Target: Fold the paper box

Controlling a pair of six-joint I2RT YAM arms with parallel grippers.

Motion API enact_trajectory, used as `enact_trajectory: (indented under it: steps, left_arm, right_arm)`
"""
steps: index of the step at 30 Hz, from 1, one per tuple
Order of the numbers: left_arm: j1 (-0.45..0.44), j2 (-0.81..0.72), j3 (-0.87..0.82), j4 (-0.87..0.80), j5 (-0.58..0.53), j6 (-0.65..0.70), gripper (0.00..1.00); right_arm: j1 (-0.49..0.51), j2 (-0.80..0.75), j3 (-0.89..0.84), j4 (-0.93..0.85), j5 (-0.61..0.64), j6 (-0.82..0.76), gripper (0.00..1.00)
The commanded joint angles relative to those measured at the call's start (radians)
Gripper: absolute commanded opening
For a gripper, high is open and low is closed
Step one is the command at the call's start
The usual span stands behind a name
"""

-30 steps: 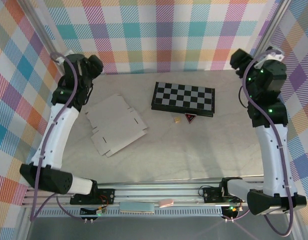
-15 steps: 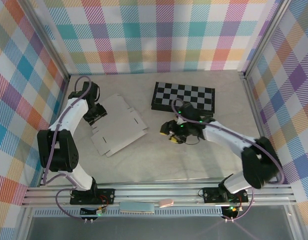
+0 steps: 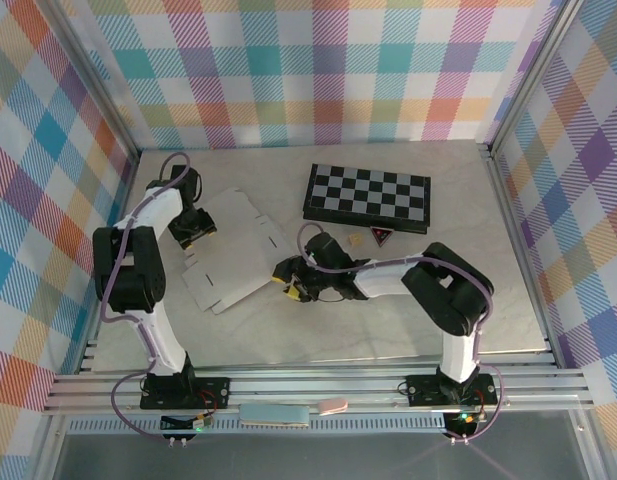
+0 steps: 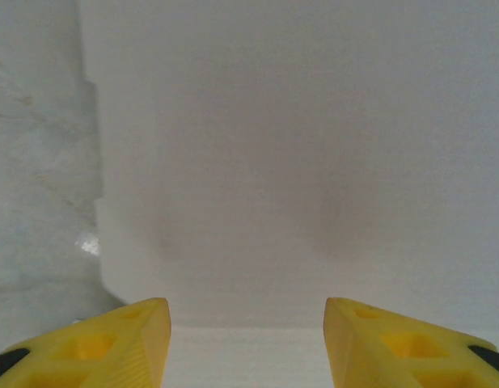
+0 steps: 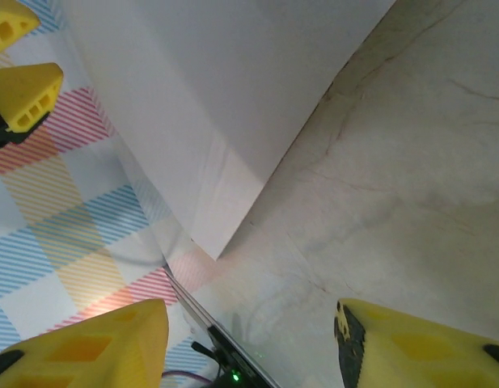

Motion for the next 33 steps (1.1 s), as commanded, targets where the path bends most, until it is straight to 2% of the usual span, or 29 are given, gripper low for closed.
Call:
enact_trajectory:
  steps: [1, 7, 23, 29, 33]
  left_arm:
    - [0.006, 0.020, 0.012, 0.012, 0.069, 0.033, 0.51]
    - [0.007, 0.026, 0.010, 0.014, 0.111, 0.047, 0.50]
    - [0.007, 0.034, 0.021, -0.012, 0.170, 0.086, 0.48]
    - [0.007, -0.050, 0.021, -0.009, 0.159, 0.074, 0.47]
    - [-0.004, -0.174, 0.033, 0.003, 0.135, 0.022, 0.47]
  right_arm:
    - [0.033, 0.039, 0.000, 0.139, 0.069, 0.081, 0.55]
    - [0.043, 0.123, -0.011, 0.303, 0.143, 0.100, 0.52]
    - [0.045, 0.231, 0.090, 0.353, 0.235, 0.082, 0.39]
    - [0.047, 0.226, 0.132, 0.342, 0.250, 0.083, 0.21]
    - [0.043, 0.186, 0.176, 0.276, 0.273, 0.041, 0.03]
